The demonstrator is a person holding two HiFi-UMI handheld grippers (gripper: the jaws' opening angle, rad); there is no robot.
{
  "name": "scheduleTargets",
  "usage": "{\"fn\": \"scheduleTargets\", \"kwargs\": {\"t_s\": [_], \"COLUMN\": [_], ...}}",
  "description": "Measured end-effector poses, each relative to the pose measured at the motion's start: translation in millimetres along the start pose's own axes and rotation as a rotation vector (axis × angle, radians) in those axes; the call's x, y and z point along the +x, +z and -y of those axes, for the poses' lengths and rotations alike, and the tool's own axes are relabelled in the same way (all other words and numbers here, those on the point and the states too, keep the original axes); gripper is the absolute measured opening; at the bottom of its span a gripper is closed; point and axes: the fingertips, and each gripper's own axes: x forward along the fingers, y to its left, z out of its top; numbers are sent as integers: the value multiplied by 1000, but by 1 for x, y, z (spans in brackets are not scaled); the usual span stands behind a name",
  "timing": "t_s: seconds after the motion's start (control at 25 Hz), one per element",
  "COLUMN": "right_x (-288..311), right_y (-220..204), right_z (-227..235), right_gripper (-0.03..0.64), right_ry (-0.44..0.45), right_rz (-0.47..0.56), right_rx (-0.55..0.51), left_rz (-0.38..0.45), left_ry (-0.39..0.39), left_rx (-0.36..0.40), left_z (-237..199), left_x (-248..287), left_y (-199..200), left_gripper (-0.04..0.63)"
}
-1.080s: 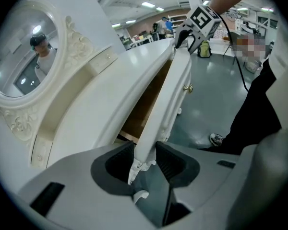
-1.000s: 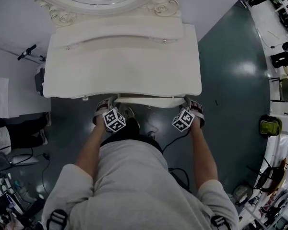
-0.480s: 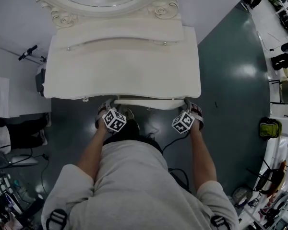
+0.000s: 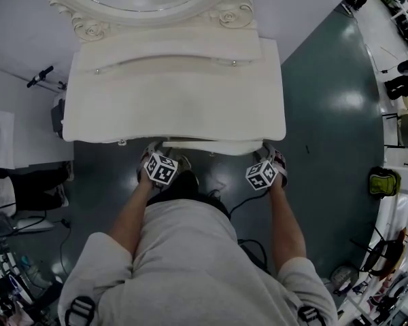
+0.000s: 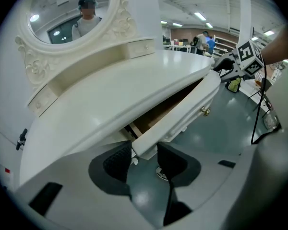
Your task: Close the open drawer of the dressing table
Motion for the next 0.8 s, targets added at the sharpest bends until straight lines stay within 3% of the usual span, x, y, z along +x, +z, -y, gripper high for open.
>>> {"fn": "scheduleTargets", "kwargs": {"t_s": [0.24, 0.48, 0.68, 0.8], "right_x": [3, 5, 7, 8], "right_y": [3, 2, 4, 4], "right_z": [4, 5, 8, 9], "right_gripper": [201, 187, 176, 173], "right_ry": [-1, 10, 6, 5], "right_rz": [13, 26, 32, 35], "right_rx": [24, 117, 172, 182], "left_rz": [1, -13, -17, -10], "left_ry": [-18, -27, -43, -51], "left_rx": [-84, -144, -287, -303], "left_z": [-4, -5, -9, -10], "left_x": [2, 5, 6, 7], "left_y": [2, 3, 2, 3], "left_gripper": [155, 155, 155, 155]}}
